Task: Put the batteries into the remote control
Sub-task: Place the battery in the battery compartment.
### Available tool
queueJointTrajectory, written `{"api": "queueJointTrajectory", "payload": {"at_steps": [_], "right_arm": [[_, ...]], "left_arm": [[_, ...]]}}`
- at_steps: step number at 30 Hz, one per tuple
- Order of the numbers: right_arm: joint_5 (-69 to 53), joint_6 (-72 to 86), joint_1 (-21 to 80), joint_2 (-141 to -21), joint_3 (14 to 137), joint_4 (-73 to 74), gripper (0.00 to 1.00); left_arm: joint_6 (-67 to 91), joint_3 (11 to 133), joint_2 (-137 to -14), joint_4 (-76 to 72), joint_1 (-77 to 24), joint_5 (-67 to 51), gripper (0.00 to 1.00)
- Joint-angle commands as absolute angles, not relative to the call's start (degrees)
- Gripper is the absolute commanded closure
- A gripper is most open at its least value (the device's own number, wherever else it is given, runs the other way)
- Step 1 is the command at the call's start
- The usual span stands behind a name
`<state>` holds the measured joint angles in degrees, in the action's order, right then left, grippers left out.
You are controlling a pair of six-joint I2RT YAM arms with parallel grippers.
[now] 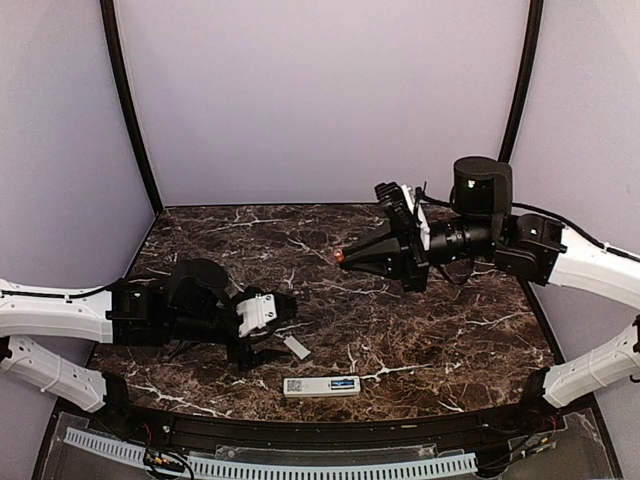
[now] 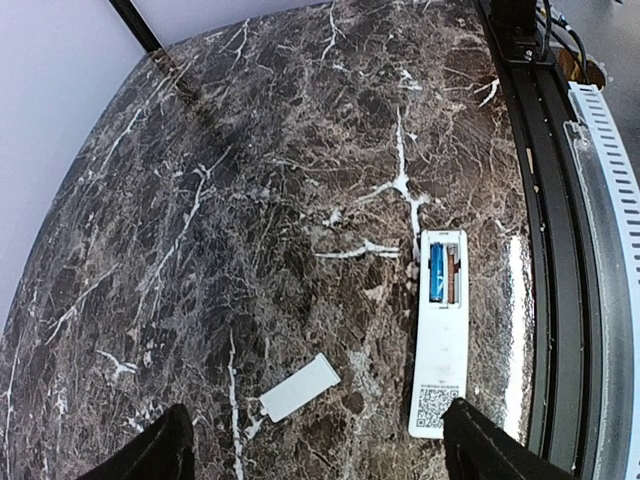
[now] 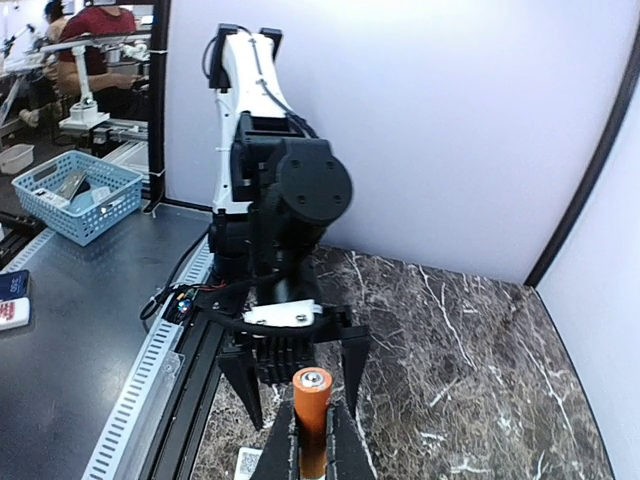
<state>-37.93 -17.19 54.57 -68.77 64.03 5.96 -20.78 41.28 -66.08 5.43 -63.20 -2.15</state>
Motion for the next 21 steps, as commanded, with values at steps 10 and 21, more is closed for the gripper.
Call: {"api": "queueJointTrajectory", "payload": {"at_steps": [10, 21], "right_arm": [[-28.9, -23.2, 62.4, -71.9, 64.4, 9.1, 1.00], [-20.8, -9.2, 62.4, -75.1, 49.4, 4.0, 1.00]], "left_arm": [[-22.2, 37.5, -62.0, 1.1, -63.0, -4.6, 0.15], [-28.6, 36.3, -72.4, 8.6, -67.8, -4.7, 0.16]]}}
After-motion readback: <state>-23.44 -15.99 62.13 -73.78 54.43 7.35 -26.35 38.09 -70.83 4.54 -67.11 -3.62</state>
